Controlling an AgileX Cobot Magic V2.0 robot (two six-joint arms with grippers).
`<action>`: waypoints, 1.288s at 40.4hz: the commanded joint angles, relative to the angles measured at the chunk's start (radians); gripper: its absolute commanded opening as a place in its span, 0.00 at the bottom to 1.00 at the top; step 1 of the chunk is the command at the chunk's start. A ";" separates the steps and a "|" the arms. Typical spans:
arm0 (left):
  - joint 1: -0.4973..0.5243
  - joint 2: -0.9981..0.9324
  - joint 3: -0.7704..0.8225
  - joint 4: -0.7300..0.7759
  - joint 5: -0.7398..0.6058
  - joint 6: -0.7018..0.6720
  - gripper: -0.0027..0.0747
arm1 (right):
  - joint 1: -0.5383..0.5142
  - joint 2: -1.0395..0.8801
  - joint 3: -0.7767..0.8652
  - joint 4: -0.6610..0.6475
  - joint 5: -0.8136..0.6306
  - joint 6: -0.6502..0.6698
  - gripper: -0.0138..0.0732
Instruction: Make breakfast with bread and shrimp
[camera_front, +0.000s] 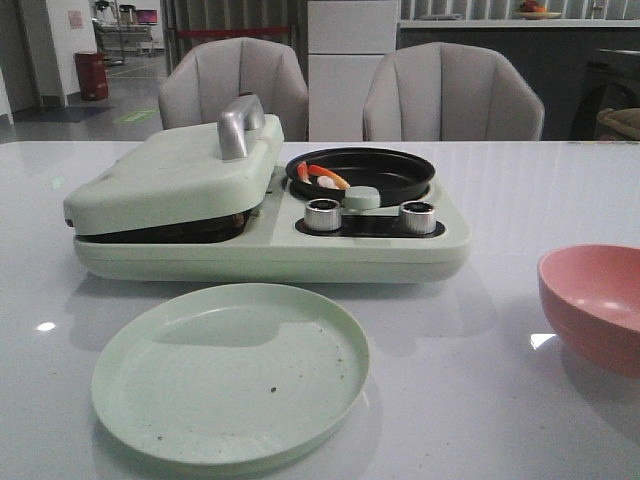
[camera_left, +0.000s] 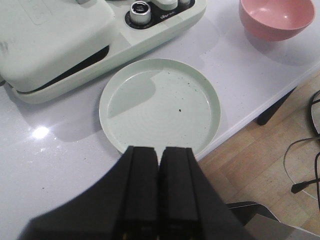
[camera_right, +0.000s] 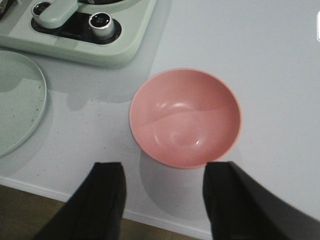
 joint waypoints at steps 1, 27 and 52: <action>-0.008 -0.004 -0.027 -0.012 -0.079 -0.010 0.16 | 0.000 -0.045 0.004 -0.003 -0.024 -0.014 0.62; -0.008 -0.004 -0.027 -0.012 -0.079 -0.010 0.17 | 0.000 -0.098 0.040 0.000 -0.005 -0.014 0.21; 0.244 -0.229 0.133 0.012 -0.332 -0.010 0.16 | 0.000 -0.098 0.040 0.000 -0.005 -0.014 0.21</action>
